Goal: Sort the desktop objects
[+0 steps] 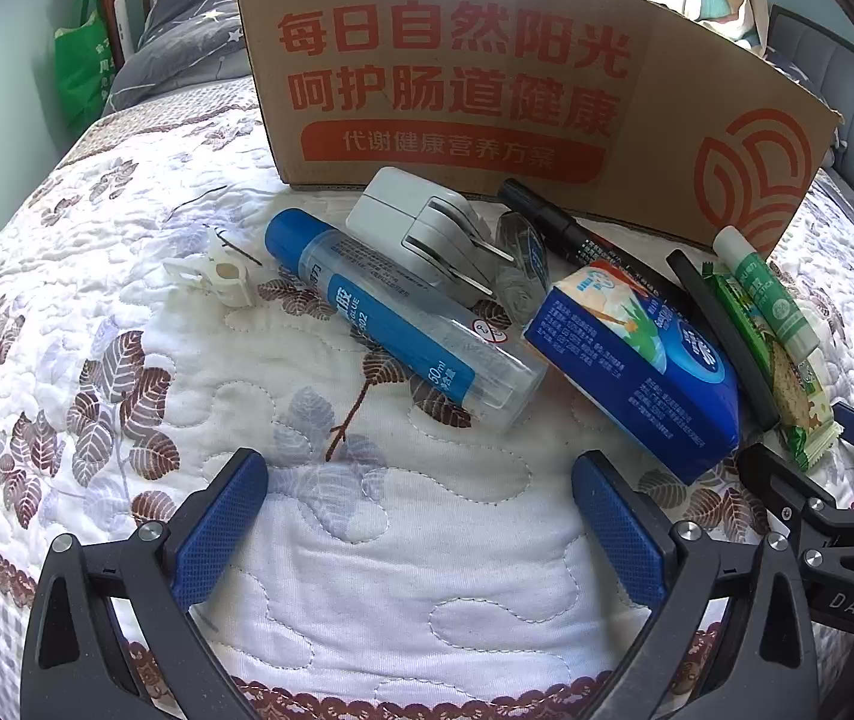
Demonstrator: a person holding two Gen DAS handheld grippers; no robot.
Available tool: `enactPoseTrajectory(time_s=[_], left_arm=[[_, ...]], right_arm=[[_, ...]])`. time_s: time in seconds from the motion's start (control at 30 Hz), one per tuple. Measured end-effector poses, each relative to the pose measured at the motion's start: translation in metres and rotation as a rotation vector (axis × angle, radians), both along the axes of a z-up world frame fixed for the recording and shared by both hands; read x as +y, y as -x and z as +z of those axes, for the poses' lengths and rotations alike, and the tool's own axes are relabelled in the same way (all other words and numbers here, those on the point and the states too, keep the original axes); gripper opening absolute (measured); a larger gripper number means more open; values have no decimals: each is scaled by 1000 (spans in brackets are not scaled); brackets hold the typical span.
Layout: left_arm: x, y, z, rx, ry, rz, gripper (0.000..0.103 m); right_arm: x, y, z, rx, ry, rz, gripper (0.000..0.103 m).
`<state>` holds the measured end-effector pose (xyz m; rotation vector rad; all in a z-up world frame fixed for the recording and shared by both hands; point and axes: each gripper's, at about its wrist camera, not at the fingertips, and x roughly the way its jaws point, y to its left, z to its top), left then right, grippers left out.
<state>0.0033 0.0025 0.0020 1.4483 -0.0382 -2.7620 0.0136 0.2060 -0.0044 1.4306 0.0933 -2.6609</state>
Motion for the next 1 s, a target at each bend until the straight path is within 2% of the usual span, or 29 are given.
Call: enactPoseTrajectory(time_s=[1.0], left_arm=[[0, 0, 0, 1, 2, 0, 103]], right_arm=[[2, 2, -1, 1, 3, 0, 103]])
